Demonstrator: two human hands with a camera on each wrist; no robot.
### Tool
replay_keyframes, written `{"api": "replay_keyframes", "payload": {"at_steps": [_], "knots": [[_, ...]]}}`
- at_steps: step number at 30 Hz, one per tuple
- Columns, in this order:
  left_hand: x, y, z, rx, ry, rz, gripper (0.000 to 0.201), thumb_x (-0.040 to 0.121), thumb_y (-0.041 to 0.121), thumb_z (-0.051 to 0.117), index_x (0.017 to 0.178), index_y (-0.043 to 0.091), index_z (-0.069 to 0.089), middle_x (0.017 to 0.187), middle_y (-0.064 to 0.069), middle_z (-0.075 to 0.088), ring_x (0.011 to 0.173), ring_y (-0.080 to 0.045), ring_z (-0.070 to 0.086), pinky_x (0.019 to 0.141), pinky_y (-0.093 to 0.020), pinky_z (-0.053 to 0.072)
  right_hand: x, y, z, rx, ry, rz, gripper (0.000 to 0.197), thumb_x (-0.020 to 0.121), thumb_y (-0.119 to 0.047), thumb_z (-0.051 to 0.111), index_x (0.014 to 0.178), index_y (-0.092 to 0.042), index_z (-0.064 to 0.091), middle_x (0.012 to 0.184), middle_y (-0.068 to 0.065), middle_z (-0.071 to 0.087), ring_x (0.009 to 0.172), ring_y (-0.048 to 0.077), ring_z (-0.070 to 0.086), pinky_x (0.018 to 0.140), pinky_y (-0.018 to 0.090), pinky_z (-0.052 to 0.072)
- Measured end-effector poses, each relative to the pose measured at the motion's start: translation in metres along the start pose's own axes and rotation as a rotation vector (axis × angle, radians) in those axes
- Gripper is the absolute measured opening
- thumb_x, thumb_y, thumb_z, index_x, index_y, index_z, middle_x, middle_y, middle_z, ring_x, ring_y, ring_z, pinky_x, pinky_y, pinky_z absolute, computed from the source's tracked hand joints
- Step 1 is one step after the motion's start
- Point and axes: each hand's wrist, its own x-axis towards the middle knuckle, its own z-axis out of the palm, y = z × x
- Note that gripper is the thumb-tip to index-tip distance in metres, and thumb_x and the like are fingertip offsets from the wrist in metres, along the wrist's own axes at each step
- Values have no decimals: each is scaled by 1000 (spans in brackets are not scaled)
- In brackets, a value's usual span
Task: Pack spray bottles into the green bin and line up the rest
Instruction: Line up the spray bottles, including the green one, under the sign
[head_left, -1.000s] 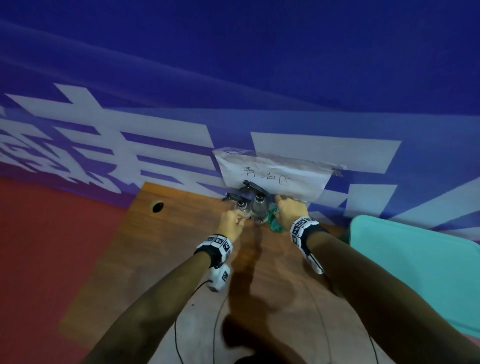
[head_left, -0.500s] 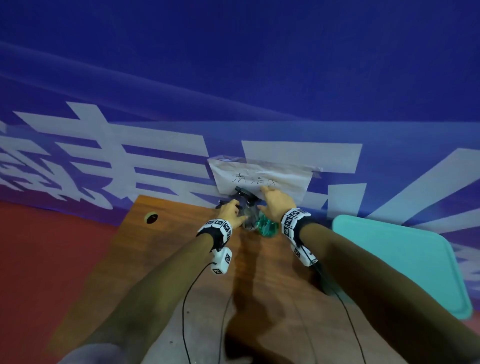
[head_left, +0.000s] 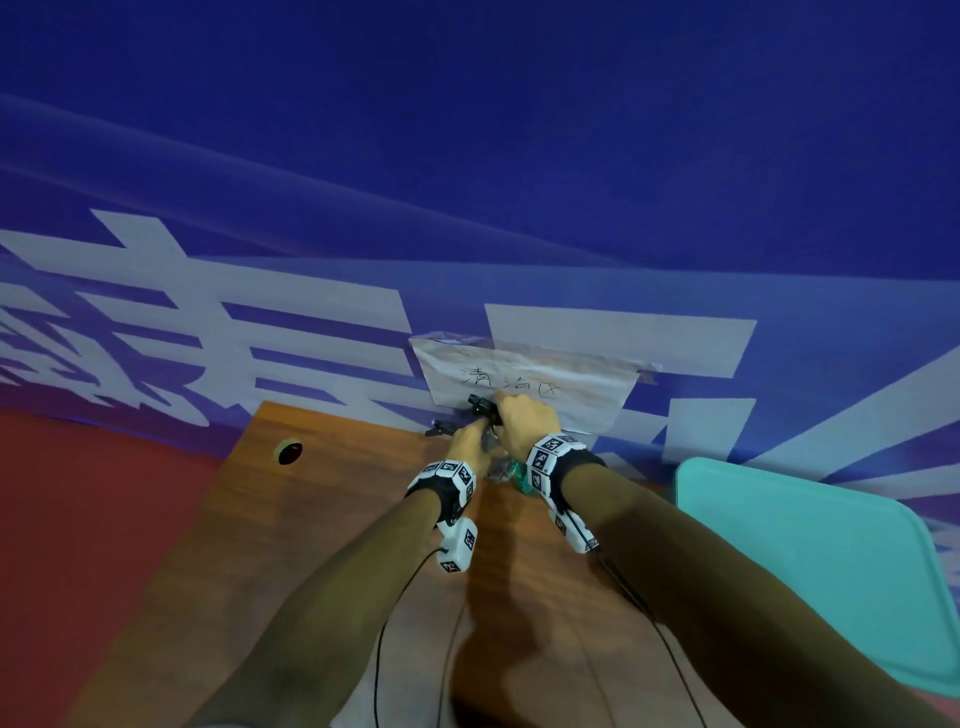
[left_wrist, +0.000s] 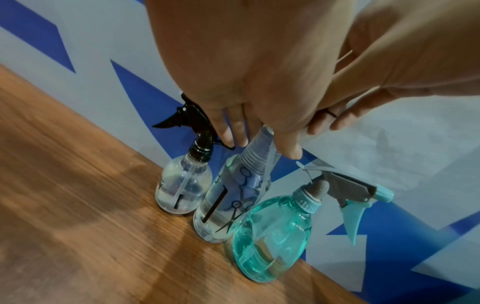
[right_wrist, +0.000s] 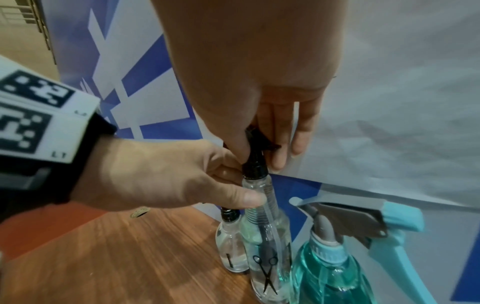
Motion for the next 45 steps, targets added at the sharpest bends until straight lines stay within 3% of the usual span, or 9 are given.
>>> {"api": "replay_keyframes", "payload": {"at_steps": [5, 9, 15, 21, 27, 32, 37, 45], "knots": [[7, -5, 4, -42, 13, -17, 38, 87, 6, 69, 124, 10, 63, 115, -12, 71, 107, -30, 66, 89, -34, 52, 8, -2, -2, -83, -20, -31, 29, 86, -22, 71, 111, -11, 59, 107, 11, 67, 96, 34, 67, 78, 42, 53], [10, -9, 8, -51, 44, -4, 42, 82, 16, 76, 122, 12, 66, 114, -13, 73, 107, -30, 67, 90, -42, 56, 11, -1, -3, -91, -43, -41, 26, 88, -21, 69, 110, -10, 61, 108, 12, 66, 97, 34, 66, 77, 40, 52], [14, -19, 15, -69, 65, -13, 41, 76, 20, 77, 116, 18, 69, 104, -8, 75, 96, -28, 70, 84, -44, 58, 19, -1, -2, -70, -81, -51, 20, 88, -16, 68, 106, -7, 64, 110, 14, 64, 100, 33, 64, 80, 37, 50], [20, -23, 15, -136, 24, -41, 49, 73, 20, 78, 121, 19, 64, 108, -10, 74, 101, -28, 69, 86, -46, 58, 21, -4, 1, -40, -93, -26, 22, 87, -15, 67, 107, -5, 64, 108, 15, 66, 98, 34, 65, 80, 39, 53], [23, -27, 17, -128, 28, -38, 50, 67, 29, 69, 116, 20, 71, 99, -10, 76, 92, -28, 71, 81, -45, 59, 19, -5, 13, -47, -49, 3, 21, 88, -13, 64, 108, -7, 62, 108, 13, 66, 102, 34, 63, 81, 40, 52], [37, -48, 36, -44, 62, -48, 38, 64, 37, 57, 102, 37, 62, 77, -3, 74, 72, -28, 70, 67, -41, 61, 14, -4, 20, -46, -8, 23, 24, 90, -20, 64, 111, -10, 60, 106, 11, 68, 97, 33, 65, 77, 39, 52], [7, -13, 14, 78, 77, -37, 32, 70, 25, 63, 102, 27, 66, 80, -9, 72, 78, -36, 68, 70, -43, 59, 12, -5, 27, -49, 32, 43, 35, 90, -26, 64, 118, -8, 53, 103, 12, 70, 94, 34, 67, 72, 37, 51], [3, -9, 10, 138, 70, -40, 28, 80, 29, 63, 107, 23, 68, 91, -12, 73, 90, -37, 67, 77, -41, 56, 11, -10, 32, -34, 68, 69, 46, 88, -24, 61, 126, -2, 46, 101, 12, 70, 93, 34, 67, 72, 37, 49]]}}
